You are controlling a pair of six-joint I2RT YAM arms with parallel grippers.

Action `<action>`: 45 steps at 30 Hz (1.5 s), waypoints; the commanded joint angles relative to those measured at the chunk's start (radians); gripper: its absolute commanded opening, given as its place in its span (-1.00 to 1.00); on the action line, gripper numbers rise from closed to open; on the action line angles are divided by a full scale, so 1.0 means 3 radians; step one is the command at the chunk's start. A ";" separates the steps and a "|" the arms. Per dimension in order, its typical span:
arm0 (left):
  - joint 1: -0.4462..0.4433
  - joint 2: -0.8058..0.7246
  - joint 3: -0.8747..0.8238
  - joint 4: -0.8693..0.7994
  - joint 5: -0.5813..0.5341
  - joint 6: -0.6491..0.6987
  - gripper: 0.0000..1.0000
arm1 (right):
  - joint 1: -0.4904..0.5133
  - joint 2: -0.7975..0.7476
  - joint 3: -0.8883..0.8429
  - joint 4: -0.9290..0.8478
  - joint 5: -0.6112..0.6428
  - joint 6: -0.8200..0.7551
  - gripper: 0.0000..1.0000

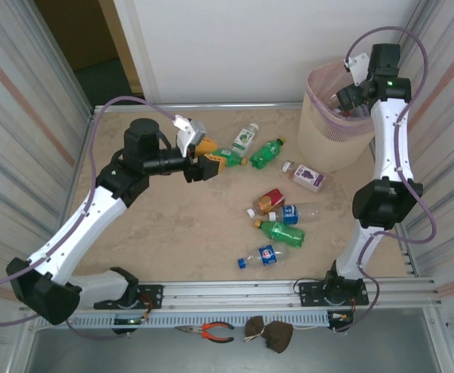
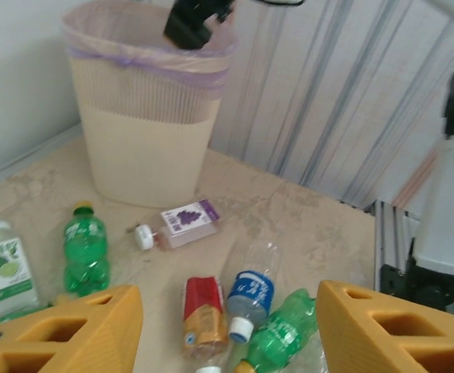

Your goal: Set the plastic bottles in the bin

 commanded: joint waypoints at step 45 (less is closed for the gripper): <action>0.0428 -0.0516 -0.0568 -0.0132 -0.0233 -0.0497 0.20 | 0.1791 0.1080 -0.0367 -0.0124 -0.1024 -0.0247 0.42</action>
